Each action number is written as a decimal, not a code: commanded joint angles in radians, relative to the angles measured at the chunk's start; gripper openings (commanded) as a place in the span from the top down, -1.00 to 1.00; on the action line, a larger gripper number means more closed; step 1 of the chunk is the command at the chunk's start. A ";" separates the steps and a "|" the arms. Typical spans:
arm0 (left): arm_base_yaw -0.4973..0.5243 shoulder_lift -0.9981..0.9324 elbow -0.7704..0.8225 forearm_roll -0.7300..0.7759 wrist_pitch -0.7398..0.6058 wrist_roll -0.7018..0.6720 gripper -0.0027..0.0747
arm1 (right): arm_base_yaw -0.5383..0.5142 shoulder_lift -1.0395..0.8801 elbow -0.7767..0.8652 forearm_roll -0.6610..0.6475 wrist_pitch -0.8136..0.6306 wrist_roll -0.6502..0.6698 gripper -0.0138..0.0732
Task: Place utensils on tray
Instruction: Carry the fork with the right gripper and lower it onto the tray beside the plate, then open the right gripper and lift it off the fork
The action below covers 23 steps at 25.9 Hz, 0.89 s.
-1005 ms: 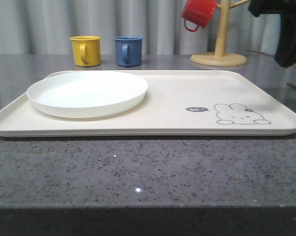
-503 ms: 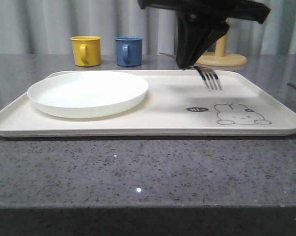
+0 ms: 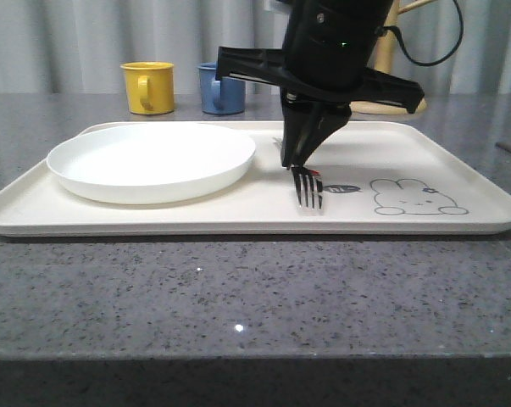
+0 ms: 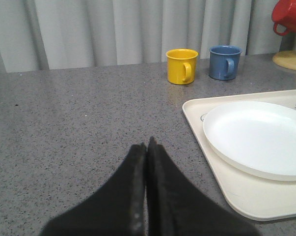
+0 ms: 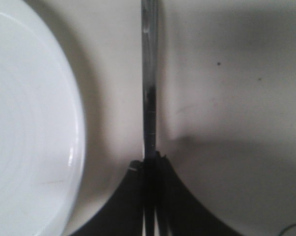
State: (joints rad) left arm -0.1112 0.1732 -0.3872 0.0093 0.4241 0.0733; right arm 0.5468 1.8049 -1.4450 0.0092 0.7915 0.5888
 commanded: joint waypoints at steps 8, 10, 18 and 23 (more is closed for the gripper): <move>0.001 0.011 -0.028 -0.009 -0.085 -0.010 0.98 | -0.001 -0.048 -0.035 0.000 -0.043 0.004 0.29; 0.001 0.011 -0.028 -0.009 -0.085 -0.010 0.98 | -0.001 -0.048 -0.035 0.017 -0.043 0.004 0.22; 0.001 0.011 -0.028 -0.009 -0.085 -0.010 0.98 | -0.011 -0.088 -0.105 -0.023 0.064 -0.001 0.08; 0.001 0.011 -0.028 -0.009 -0.085 -0.010 0.98 | -0.079 -0.148 -0.176 -0.104 0.232 -0.081 0.08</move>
State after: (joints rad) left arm -0.1112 0.1732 -0.3872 0.0093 0.4241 0.0733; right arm 0.5068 1.7311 -1.5753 -0.0479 0.9882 0.5605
